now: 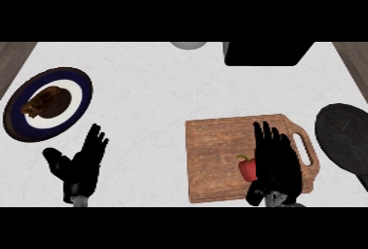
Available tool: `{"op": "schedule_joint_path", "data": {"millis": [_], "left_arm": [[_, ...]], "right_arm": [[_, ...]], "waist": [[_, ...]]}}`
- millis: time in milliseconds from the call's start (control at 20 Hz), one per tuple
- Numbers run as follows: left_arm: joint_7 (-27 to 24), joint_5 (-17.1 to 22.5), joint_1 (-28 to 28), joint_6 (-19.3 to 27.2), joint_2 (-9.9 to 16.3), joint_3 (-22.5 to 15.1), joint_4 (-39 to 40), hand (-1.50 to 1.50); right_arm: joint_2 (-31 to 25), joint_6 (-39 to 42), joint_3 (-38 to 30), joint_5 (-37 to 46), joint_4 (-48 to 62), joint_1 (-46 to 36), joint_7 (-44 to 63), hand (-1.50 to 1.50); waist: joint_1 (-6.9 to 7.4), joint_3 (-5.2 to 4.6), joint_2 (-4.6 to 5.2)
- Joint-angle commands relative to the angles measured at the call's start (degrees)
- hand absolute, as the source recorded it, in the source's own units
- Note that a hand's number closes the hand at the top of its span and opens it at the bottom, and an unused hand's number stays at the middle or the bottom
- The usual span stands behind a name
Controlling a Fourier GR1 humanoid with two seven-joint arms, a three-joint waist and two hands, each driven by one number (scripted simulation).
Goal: Pick the bell pepper from the cutting board and place it in the pan
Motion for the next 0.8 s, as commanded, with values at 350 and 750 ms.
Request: {"op": "schedule_joint_path", "data": {"millis": [350, 750], "left_arm": [[1.6, -4.2, 4.1, -1.9, -2.2, 2.0, -3.4, 0.00], [2.3, -5.7, 0.8, -5.4, -3.8, 6.5, 0.8, 0.00]], "right_arm": [[0.1, -9.4, 3.4, 2.2, 2.5, 2.5, -2.8, -1.50], [-1.5, -13.8, 0.8, 3.7, 8.3, 2.8, -5.1, -1.50]], "waist": [[-0.10, 0.00, -0.06], [-0.20, -0.01, -0.04]]}}
